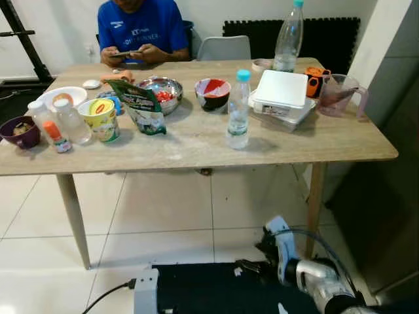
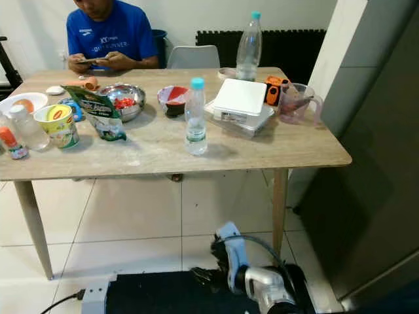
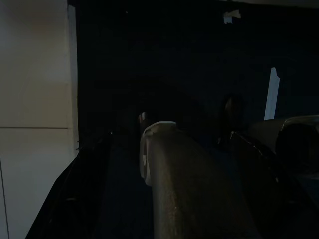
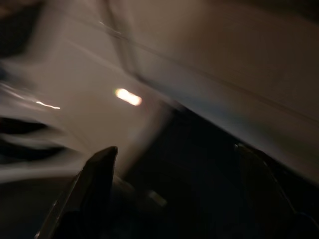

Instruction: Restocking fridge

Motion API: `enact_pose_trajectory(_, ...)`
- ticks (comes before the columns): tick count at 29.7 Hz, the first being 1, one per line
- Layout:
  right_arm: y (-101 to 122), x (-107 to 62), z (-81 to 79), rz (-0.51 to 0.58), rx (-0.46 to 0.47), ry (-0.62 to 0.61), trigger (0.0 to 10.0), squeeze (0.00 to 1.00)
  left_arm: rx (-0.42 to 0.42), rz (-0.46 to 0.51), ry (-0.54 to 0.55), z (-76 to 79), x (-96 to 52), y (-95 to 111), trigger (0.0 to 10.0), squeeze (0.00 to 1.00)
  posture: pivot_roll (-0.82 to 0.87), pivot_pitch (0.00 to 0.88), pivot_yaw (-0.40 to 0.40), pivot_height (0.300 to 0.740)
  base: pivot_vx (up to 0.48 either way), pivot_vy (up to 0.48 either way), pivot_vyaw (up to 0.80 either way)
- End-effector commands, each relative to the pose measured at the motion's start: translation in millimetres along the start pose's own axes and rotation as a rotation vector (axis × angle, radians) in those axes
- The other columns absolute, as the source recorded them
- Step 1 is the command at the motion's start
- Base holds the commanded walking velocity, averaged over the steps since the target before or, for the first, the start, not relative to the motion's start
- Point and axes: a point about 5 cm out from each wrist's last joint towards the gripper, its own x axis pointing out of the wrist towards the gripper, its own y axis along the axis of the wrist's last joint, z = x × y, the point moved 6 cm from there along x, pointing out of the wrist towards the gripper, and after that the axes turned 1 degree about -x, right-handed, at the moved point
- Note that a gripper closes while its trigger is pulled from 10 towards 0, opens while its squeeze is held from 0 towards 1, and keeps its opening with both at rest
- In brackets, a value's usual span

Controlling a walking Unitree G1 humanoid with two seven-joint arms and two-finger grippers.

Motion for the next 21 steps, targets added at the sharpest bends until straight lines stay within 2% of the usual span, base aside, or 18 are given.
enact_pose_trajectory(1, 20.4, 2.6, -13.6, 0.071, 0.007, 0.136, 10.0, 0.0, -0.002, 0.002, 0.004, -1.4, -0.4, -0.7, 10.0, 0.0, -0.01, 0.027, -0.006, 0.74, 0.0, 0.0, 0.0)
enact_pose_trajectory(3, 44.9, 0.8, -34.8, 0.148, -0.006, 0.322, 10.0, 0.0, -0.01, 0.006, 0.003, -0.9, -0.3, -0.6, 10.0, 0.0, -0.01, 0.031, -0.008, 0.74, 0.0, 0.0, 0.0)
enact_pose_trajectory(4, 44.9, 0.8, -34.8, 0.148, -0.006, 0.322, 10.0, 0.0, -0.01, 0.006, 0.003, -0.9, -0.3, -0.6, 10.0, 0.0, -0.01, 0.031, -0.008, 0.74, 0.0, 0.0, 0.0)
enact_pose_trajectory(6, 79.8, -2.0, -47.9, 0.254, -0.028, 0.427, 10.0, 0.0, -0.014, 0.007, 0.002, -0.4, -0.3, -1.2, 10.0, 0.0, -0.01, 0.039, -0.012, 0.74, 0.0, 0.0, 0.0)
enact_pose_trajectory(8, 124.7, -5.5, -52.4, 0.403, -0.059, 0.455, 10.0, 0.0, -0.011, 0.002, 0.001, 0.1, -0.6, -4.0, 10.0, 0.0, -0.01, 0.041, -0.013, 0.74, 0.0, 0.0, 0.0)
enact_pose_trajectory(9, 124.7, -5.5, -52.4, 0.403, -0.059, 0.455, 10.0, 0.0, -0.011, 0.002, 0.001, 0.1, -0.6, -4.0, 10.0, 0.0, -0.01, 0.041, -0.013, 0.74, 0.0, 0.0, 0.0)
enact_pose_trajectory(10, 141.5, -7.7, -52.5, 0.461, -0.071, 0.457, 10.0, 0.0, -0.009, -0.001, 0.0, 0.3, -0.7, -5.4, 10.0, 0.0, -0.01, 0.045, -0.013, 0.74, 0.0, 0.0, 0.0)
enact_pose_trajectory(11, 163.2, -10.0, -50.7, 0.533, -0.108, 0.433, 10.0, 0.0, -0.008, -0.004, 0.0, 0.5, -0.9, -6.9, 10.0, 0.0, -0.01, 0.046, -0.016, 0.74, 0.0, 0.0, 0.0)
enact_pose_trajectory(14, 176.1, -12.4, -49.8, 0.577, -0.131, 0.422, 10.0, 0.0, -0.008, -0.005, -0.001, 0.6, -0.9, -7.8, 10.0, 0.0, -0.01, 0.048, -0.016, 0.74, 0.0, 0.0, 0.0)
enact_pose_trajectory(15, 198.4, -14.9, -46.0, 0.645, -0.162, 0.38, 10.0, 0.0, -0.008, -0.007, -0.001, 0.7, -1.1, -9.1, 10.0, 0.0, -0.01, 0.054, -0.022, 0.74, 0.0, 0.0, 0.0)
enact_pose_trajectory(16, 198.4, -14.9, -46.0, 0.645, -0.162, 0.38, 10.0, 0.0, -0.008, -0.007, -0.001, 0.7, -1.1, -9.1, 10.0, 0.0, -0.01, 0.054, -0.022, 0.74, 0.0, 0.0, 0.0)
enact_pose_trajectory(18, 251.6, -17.5, -33.1, 0.761, -0.216, 0.238, 10.0, 0.0, -0.009, -0.008, -0.002, 0.4, -1.6, -11.3, 10.0, 0.0, -0.01, 0.066, -0.026, 0.74, 0.0, 0.0, 0.0)
enact_pose_trajectory(19, 269.7, -20.2, -30.0, 0.797, -0.225, 0.196, 10.0, 0.0, -0.009, -0.008, -0.002, 0.1, -1.7, -12.1, 10.0, 0.0, -0.01, 0.066, -0.026, 0.74, 0.0, 0.0, 0.0)
enact_pose_trajectory(20, 269.7, -20.2, -30.0, 0.797, -0.225, 0.196, 10.0, 0.0, -0.009, -0.008, -0.002, 0.1, -1.7, -12.1, 10.0, 0.0, -0.01, 0.066, -0.026, 0.74, 0.0, 0.0, 0.0)
enact_pose_trajectory(21, 284.7, -20.9, -26.3, 0.811, -0.243, 0.145, 10.0, 0.0, -0.01, -0.009, -0.002, -0.2, -2.0, -13.3, 10.0, 0.0, 0.0, 0.078, -0.031, 0.74, 0.0, 0.0, 0.0)
